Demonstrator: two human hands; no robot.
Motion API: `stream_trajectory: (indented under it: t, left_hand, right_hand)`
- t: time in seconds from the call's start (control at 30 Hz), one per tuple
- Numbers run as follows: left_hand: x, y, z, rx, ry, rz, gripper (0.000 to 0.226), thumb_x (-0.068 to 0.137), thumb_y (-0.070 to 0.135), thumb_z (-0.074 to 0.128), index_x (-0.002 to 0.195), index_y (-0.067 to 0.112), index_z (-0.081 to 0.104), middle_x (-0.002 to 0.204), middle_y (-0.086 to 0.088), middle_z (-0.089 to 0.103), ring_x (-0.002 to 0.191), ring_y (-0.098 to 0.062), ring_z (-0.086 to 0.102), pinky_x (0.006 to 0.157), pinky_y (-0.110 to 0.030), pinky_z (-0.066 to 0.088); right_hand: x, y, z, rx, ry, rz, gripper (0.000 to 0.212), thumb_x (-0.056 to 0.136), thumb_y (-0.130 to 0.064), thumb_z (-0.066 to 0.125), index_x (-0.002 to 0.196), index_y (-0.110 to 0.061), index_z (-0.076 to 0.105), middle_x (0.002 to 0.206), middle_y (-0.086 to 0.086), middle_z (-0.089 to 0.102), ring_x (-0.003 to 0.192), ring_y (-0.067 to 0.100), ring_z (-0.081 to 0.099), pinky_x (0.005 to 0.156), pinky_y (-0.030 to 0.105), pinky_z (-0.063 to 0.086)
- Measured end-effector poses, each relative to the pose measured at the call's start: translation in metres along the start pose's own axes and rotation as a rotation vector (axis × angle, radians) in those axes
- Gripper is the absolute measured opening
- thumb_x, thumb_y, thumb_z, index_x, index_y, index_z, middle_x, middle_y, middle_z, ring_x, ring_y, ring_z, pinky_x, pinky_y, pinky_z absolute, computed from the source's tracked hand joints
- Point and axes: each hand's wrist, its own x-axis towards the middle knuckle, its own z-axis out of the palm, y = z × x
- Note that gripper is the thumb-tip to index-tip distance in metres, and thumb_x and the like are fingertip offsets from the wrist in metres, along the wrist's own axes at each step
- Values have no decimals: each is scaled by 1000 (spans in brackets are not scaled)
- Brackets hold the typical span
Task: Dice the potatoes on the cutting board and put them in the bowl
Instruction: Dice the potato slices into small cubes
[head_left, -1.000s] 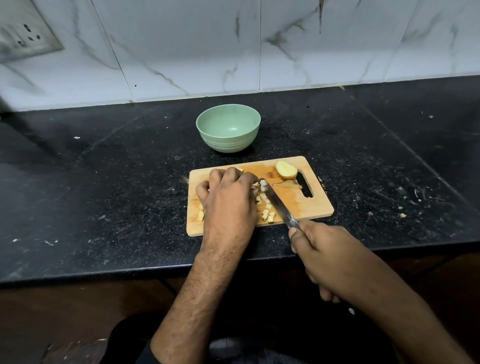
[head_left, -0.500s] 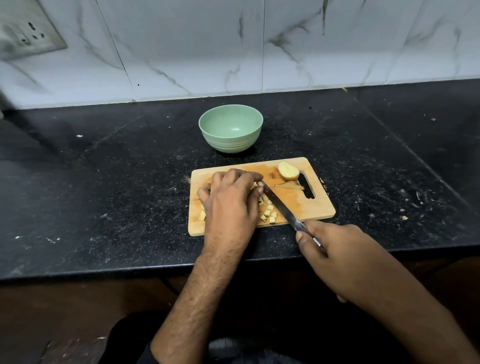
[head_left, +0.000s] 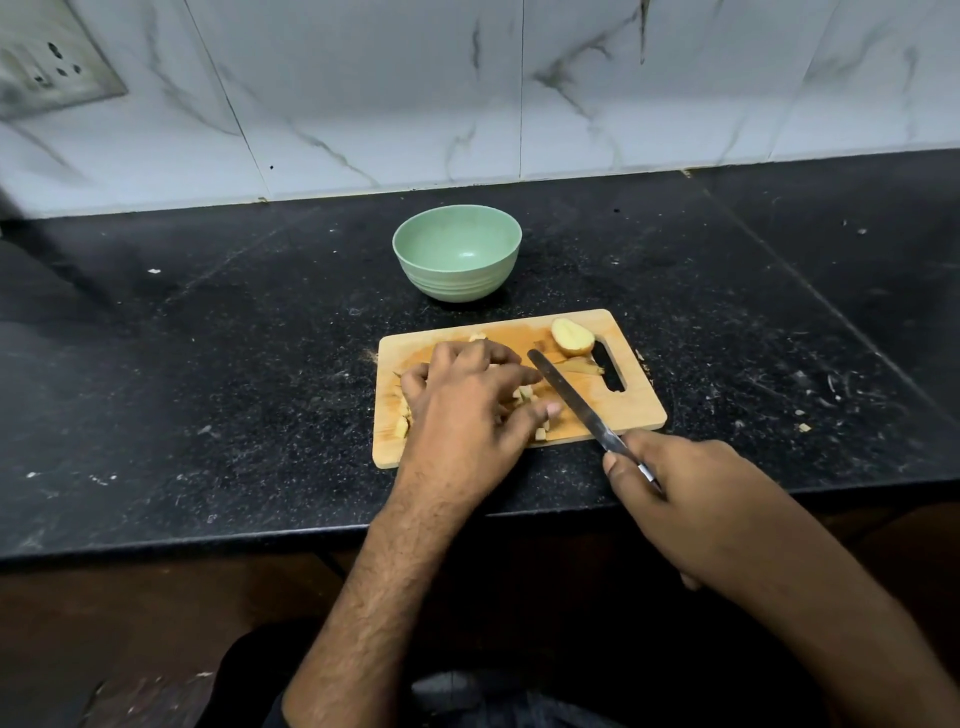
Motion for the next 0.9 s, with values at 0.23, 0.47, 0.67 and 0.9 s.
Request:
stream_trajectory:
  t: [0.23, 0.47, 0.67, 0.9]
  left_hand:
    - [1, -1, 6, 93, -96, 120, 24, 89, 54, 63, 103, 38, 75, 116, 24, 59, 120, -9, 37, 92, -37, 18]
    - [12, -11, 4, 182, 76, 71, 15, 91, 43, 66, 95, 31, 75, 107, 21, 62, 111, -11, 43, 90, -35, 17]
    - [14, -27, -11, 168, 231, -61, 11, 91, 37, 68, 93, 28, 75, 100, 17, 63, 107, -13, 45, 87, -32, 16]
    - [1, -21, -8, -8, 78, 32, 44, 85, 66, 60, 111, 32, 72, 115, 20, 58, 115, -7, 41, 92, -34, 20]
  right_hand:
    - [1, 5, 1, -17, -3, 17, 32, 100, -53, 34, 86, -29, 48, 69, 0, 61, 60, 14, 60, 70, 42, 58]
    - [1, 6, 3, -32, -1, 20, 32, 100, -55, 34, 83, -31, 45, 69, -1, 61, 59, 13, 59, 70, 41, 58]
    - [3, 2, 6, -39, -3, 4, 32, 101, -53, 35, 83, -30, 46, 68, -2, 60, 57, 11, 59, 69, 39, 58]
    - [1, -7, 12, 44, -85, 54, 32, 105, -46, 28, 89, -27, 49, 68, 1, 65, 43, 13, 65, 38, 18, 43]
